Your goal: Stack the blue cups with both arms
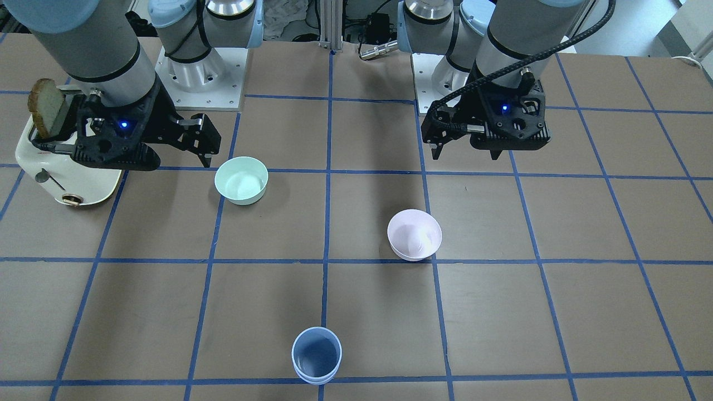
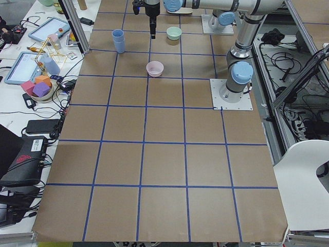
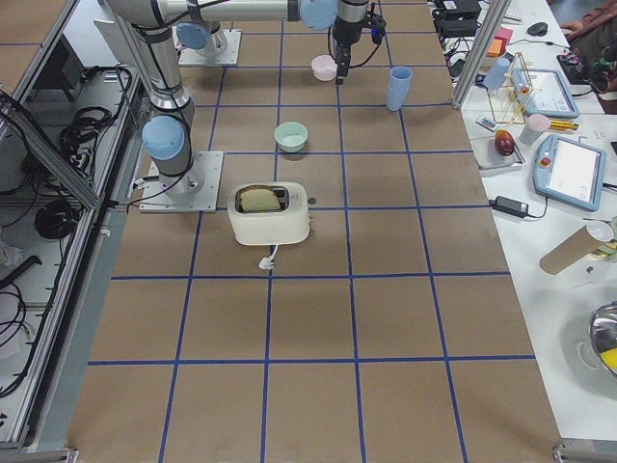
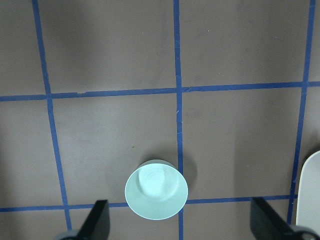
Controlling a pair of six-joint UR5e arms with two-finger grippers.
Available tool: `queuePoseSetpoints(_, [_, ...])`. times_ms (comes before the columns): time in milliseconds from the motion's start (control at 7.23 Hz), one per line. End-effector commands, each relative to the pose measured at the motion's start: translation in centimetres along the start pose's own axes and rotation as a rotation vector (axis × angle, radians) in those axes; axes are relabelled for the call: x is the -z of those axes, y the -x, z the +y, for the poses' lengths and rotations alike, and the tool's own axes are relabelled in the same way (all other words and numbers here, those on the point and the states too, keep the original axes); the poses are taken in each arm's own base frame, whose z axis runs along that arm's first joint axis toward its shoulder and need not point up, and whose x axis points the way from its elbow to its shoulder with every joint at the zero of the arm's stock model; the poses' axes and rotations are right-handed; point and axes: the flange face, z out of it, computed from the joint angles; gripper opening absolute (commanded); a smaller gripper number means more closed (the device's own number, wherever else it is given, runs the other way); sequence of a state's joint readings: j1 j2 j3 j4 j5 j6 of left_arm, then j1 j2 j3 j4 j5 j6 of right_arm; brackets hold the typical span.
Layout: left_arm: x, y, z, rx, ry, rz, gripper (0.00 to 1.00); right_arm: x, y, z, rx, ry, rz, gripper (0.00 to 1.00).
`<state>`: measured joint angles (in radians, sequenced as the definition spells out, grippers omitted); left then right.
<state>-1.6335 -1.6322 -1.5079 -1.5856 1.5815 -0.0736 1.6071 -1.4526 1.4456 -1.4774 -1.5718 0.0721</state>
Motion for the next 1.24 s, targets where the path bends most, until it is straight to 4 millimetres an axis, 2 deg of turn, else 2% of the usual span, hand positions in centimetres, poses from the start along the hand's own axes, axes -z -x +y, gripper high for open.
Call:
queuePoseSetpoints(0, [0.0,0.0,0.0,0.000,0.000,0.000,1.00,0.5,0.0,0.3,-0.001,-0.002,-0.004,1.00])
queuePoseSetpoints(277, [0.0,0.0,0.0,0.000,0.000,0.000,1.00,1.2,0.2,1.2,0.005,-0.018,-0.005,1.00])
queuePoseSetpoints(553, [0.0,0.1,0.0,0.000,0.000,0.000,1.00,1.3,0.2,1.2,0.005,-0.020,-0.001,1.00])
queuePoseSetpoints(1106, [0.0,0.0,0.0,-0.002,0.000,0.000,1.00,0.5,0.2,1.2,0.008,-0.002,0.004,1.00])
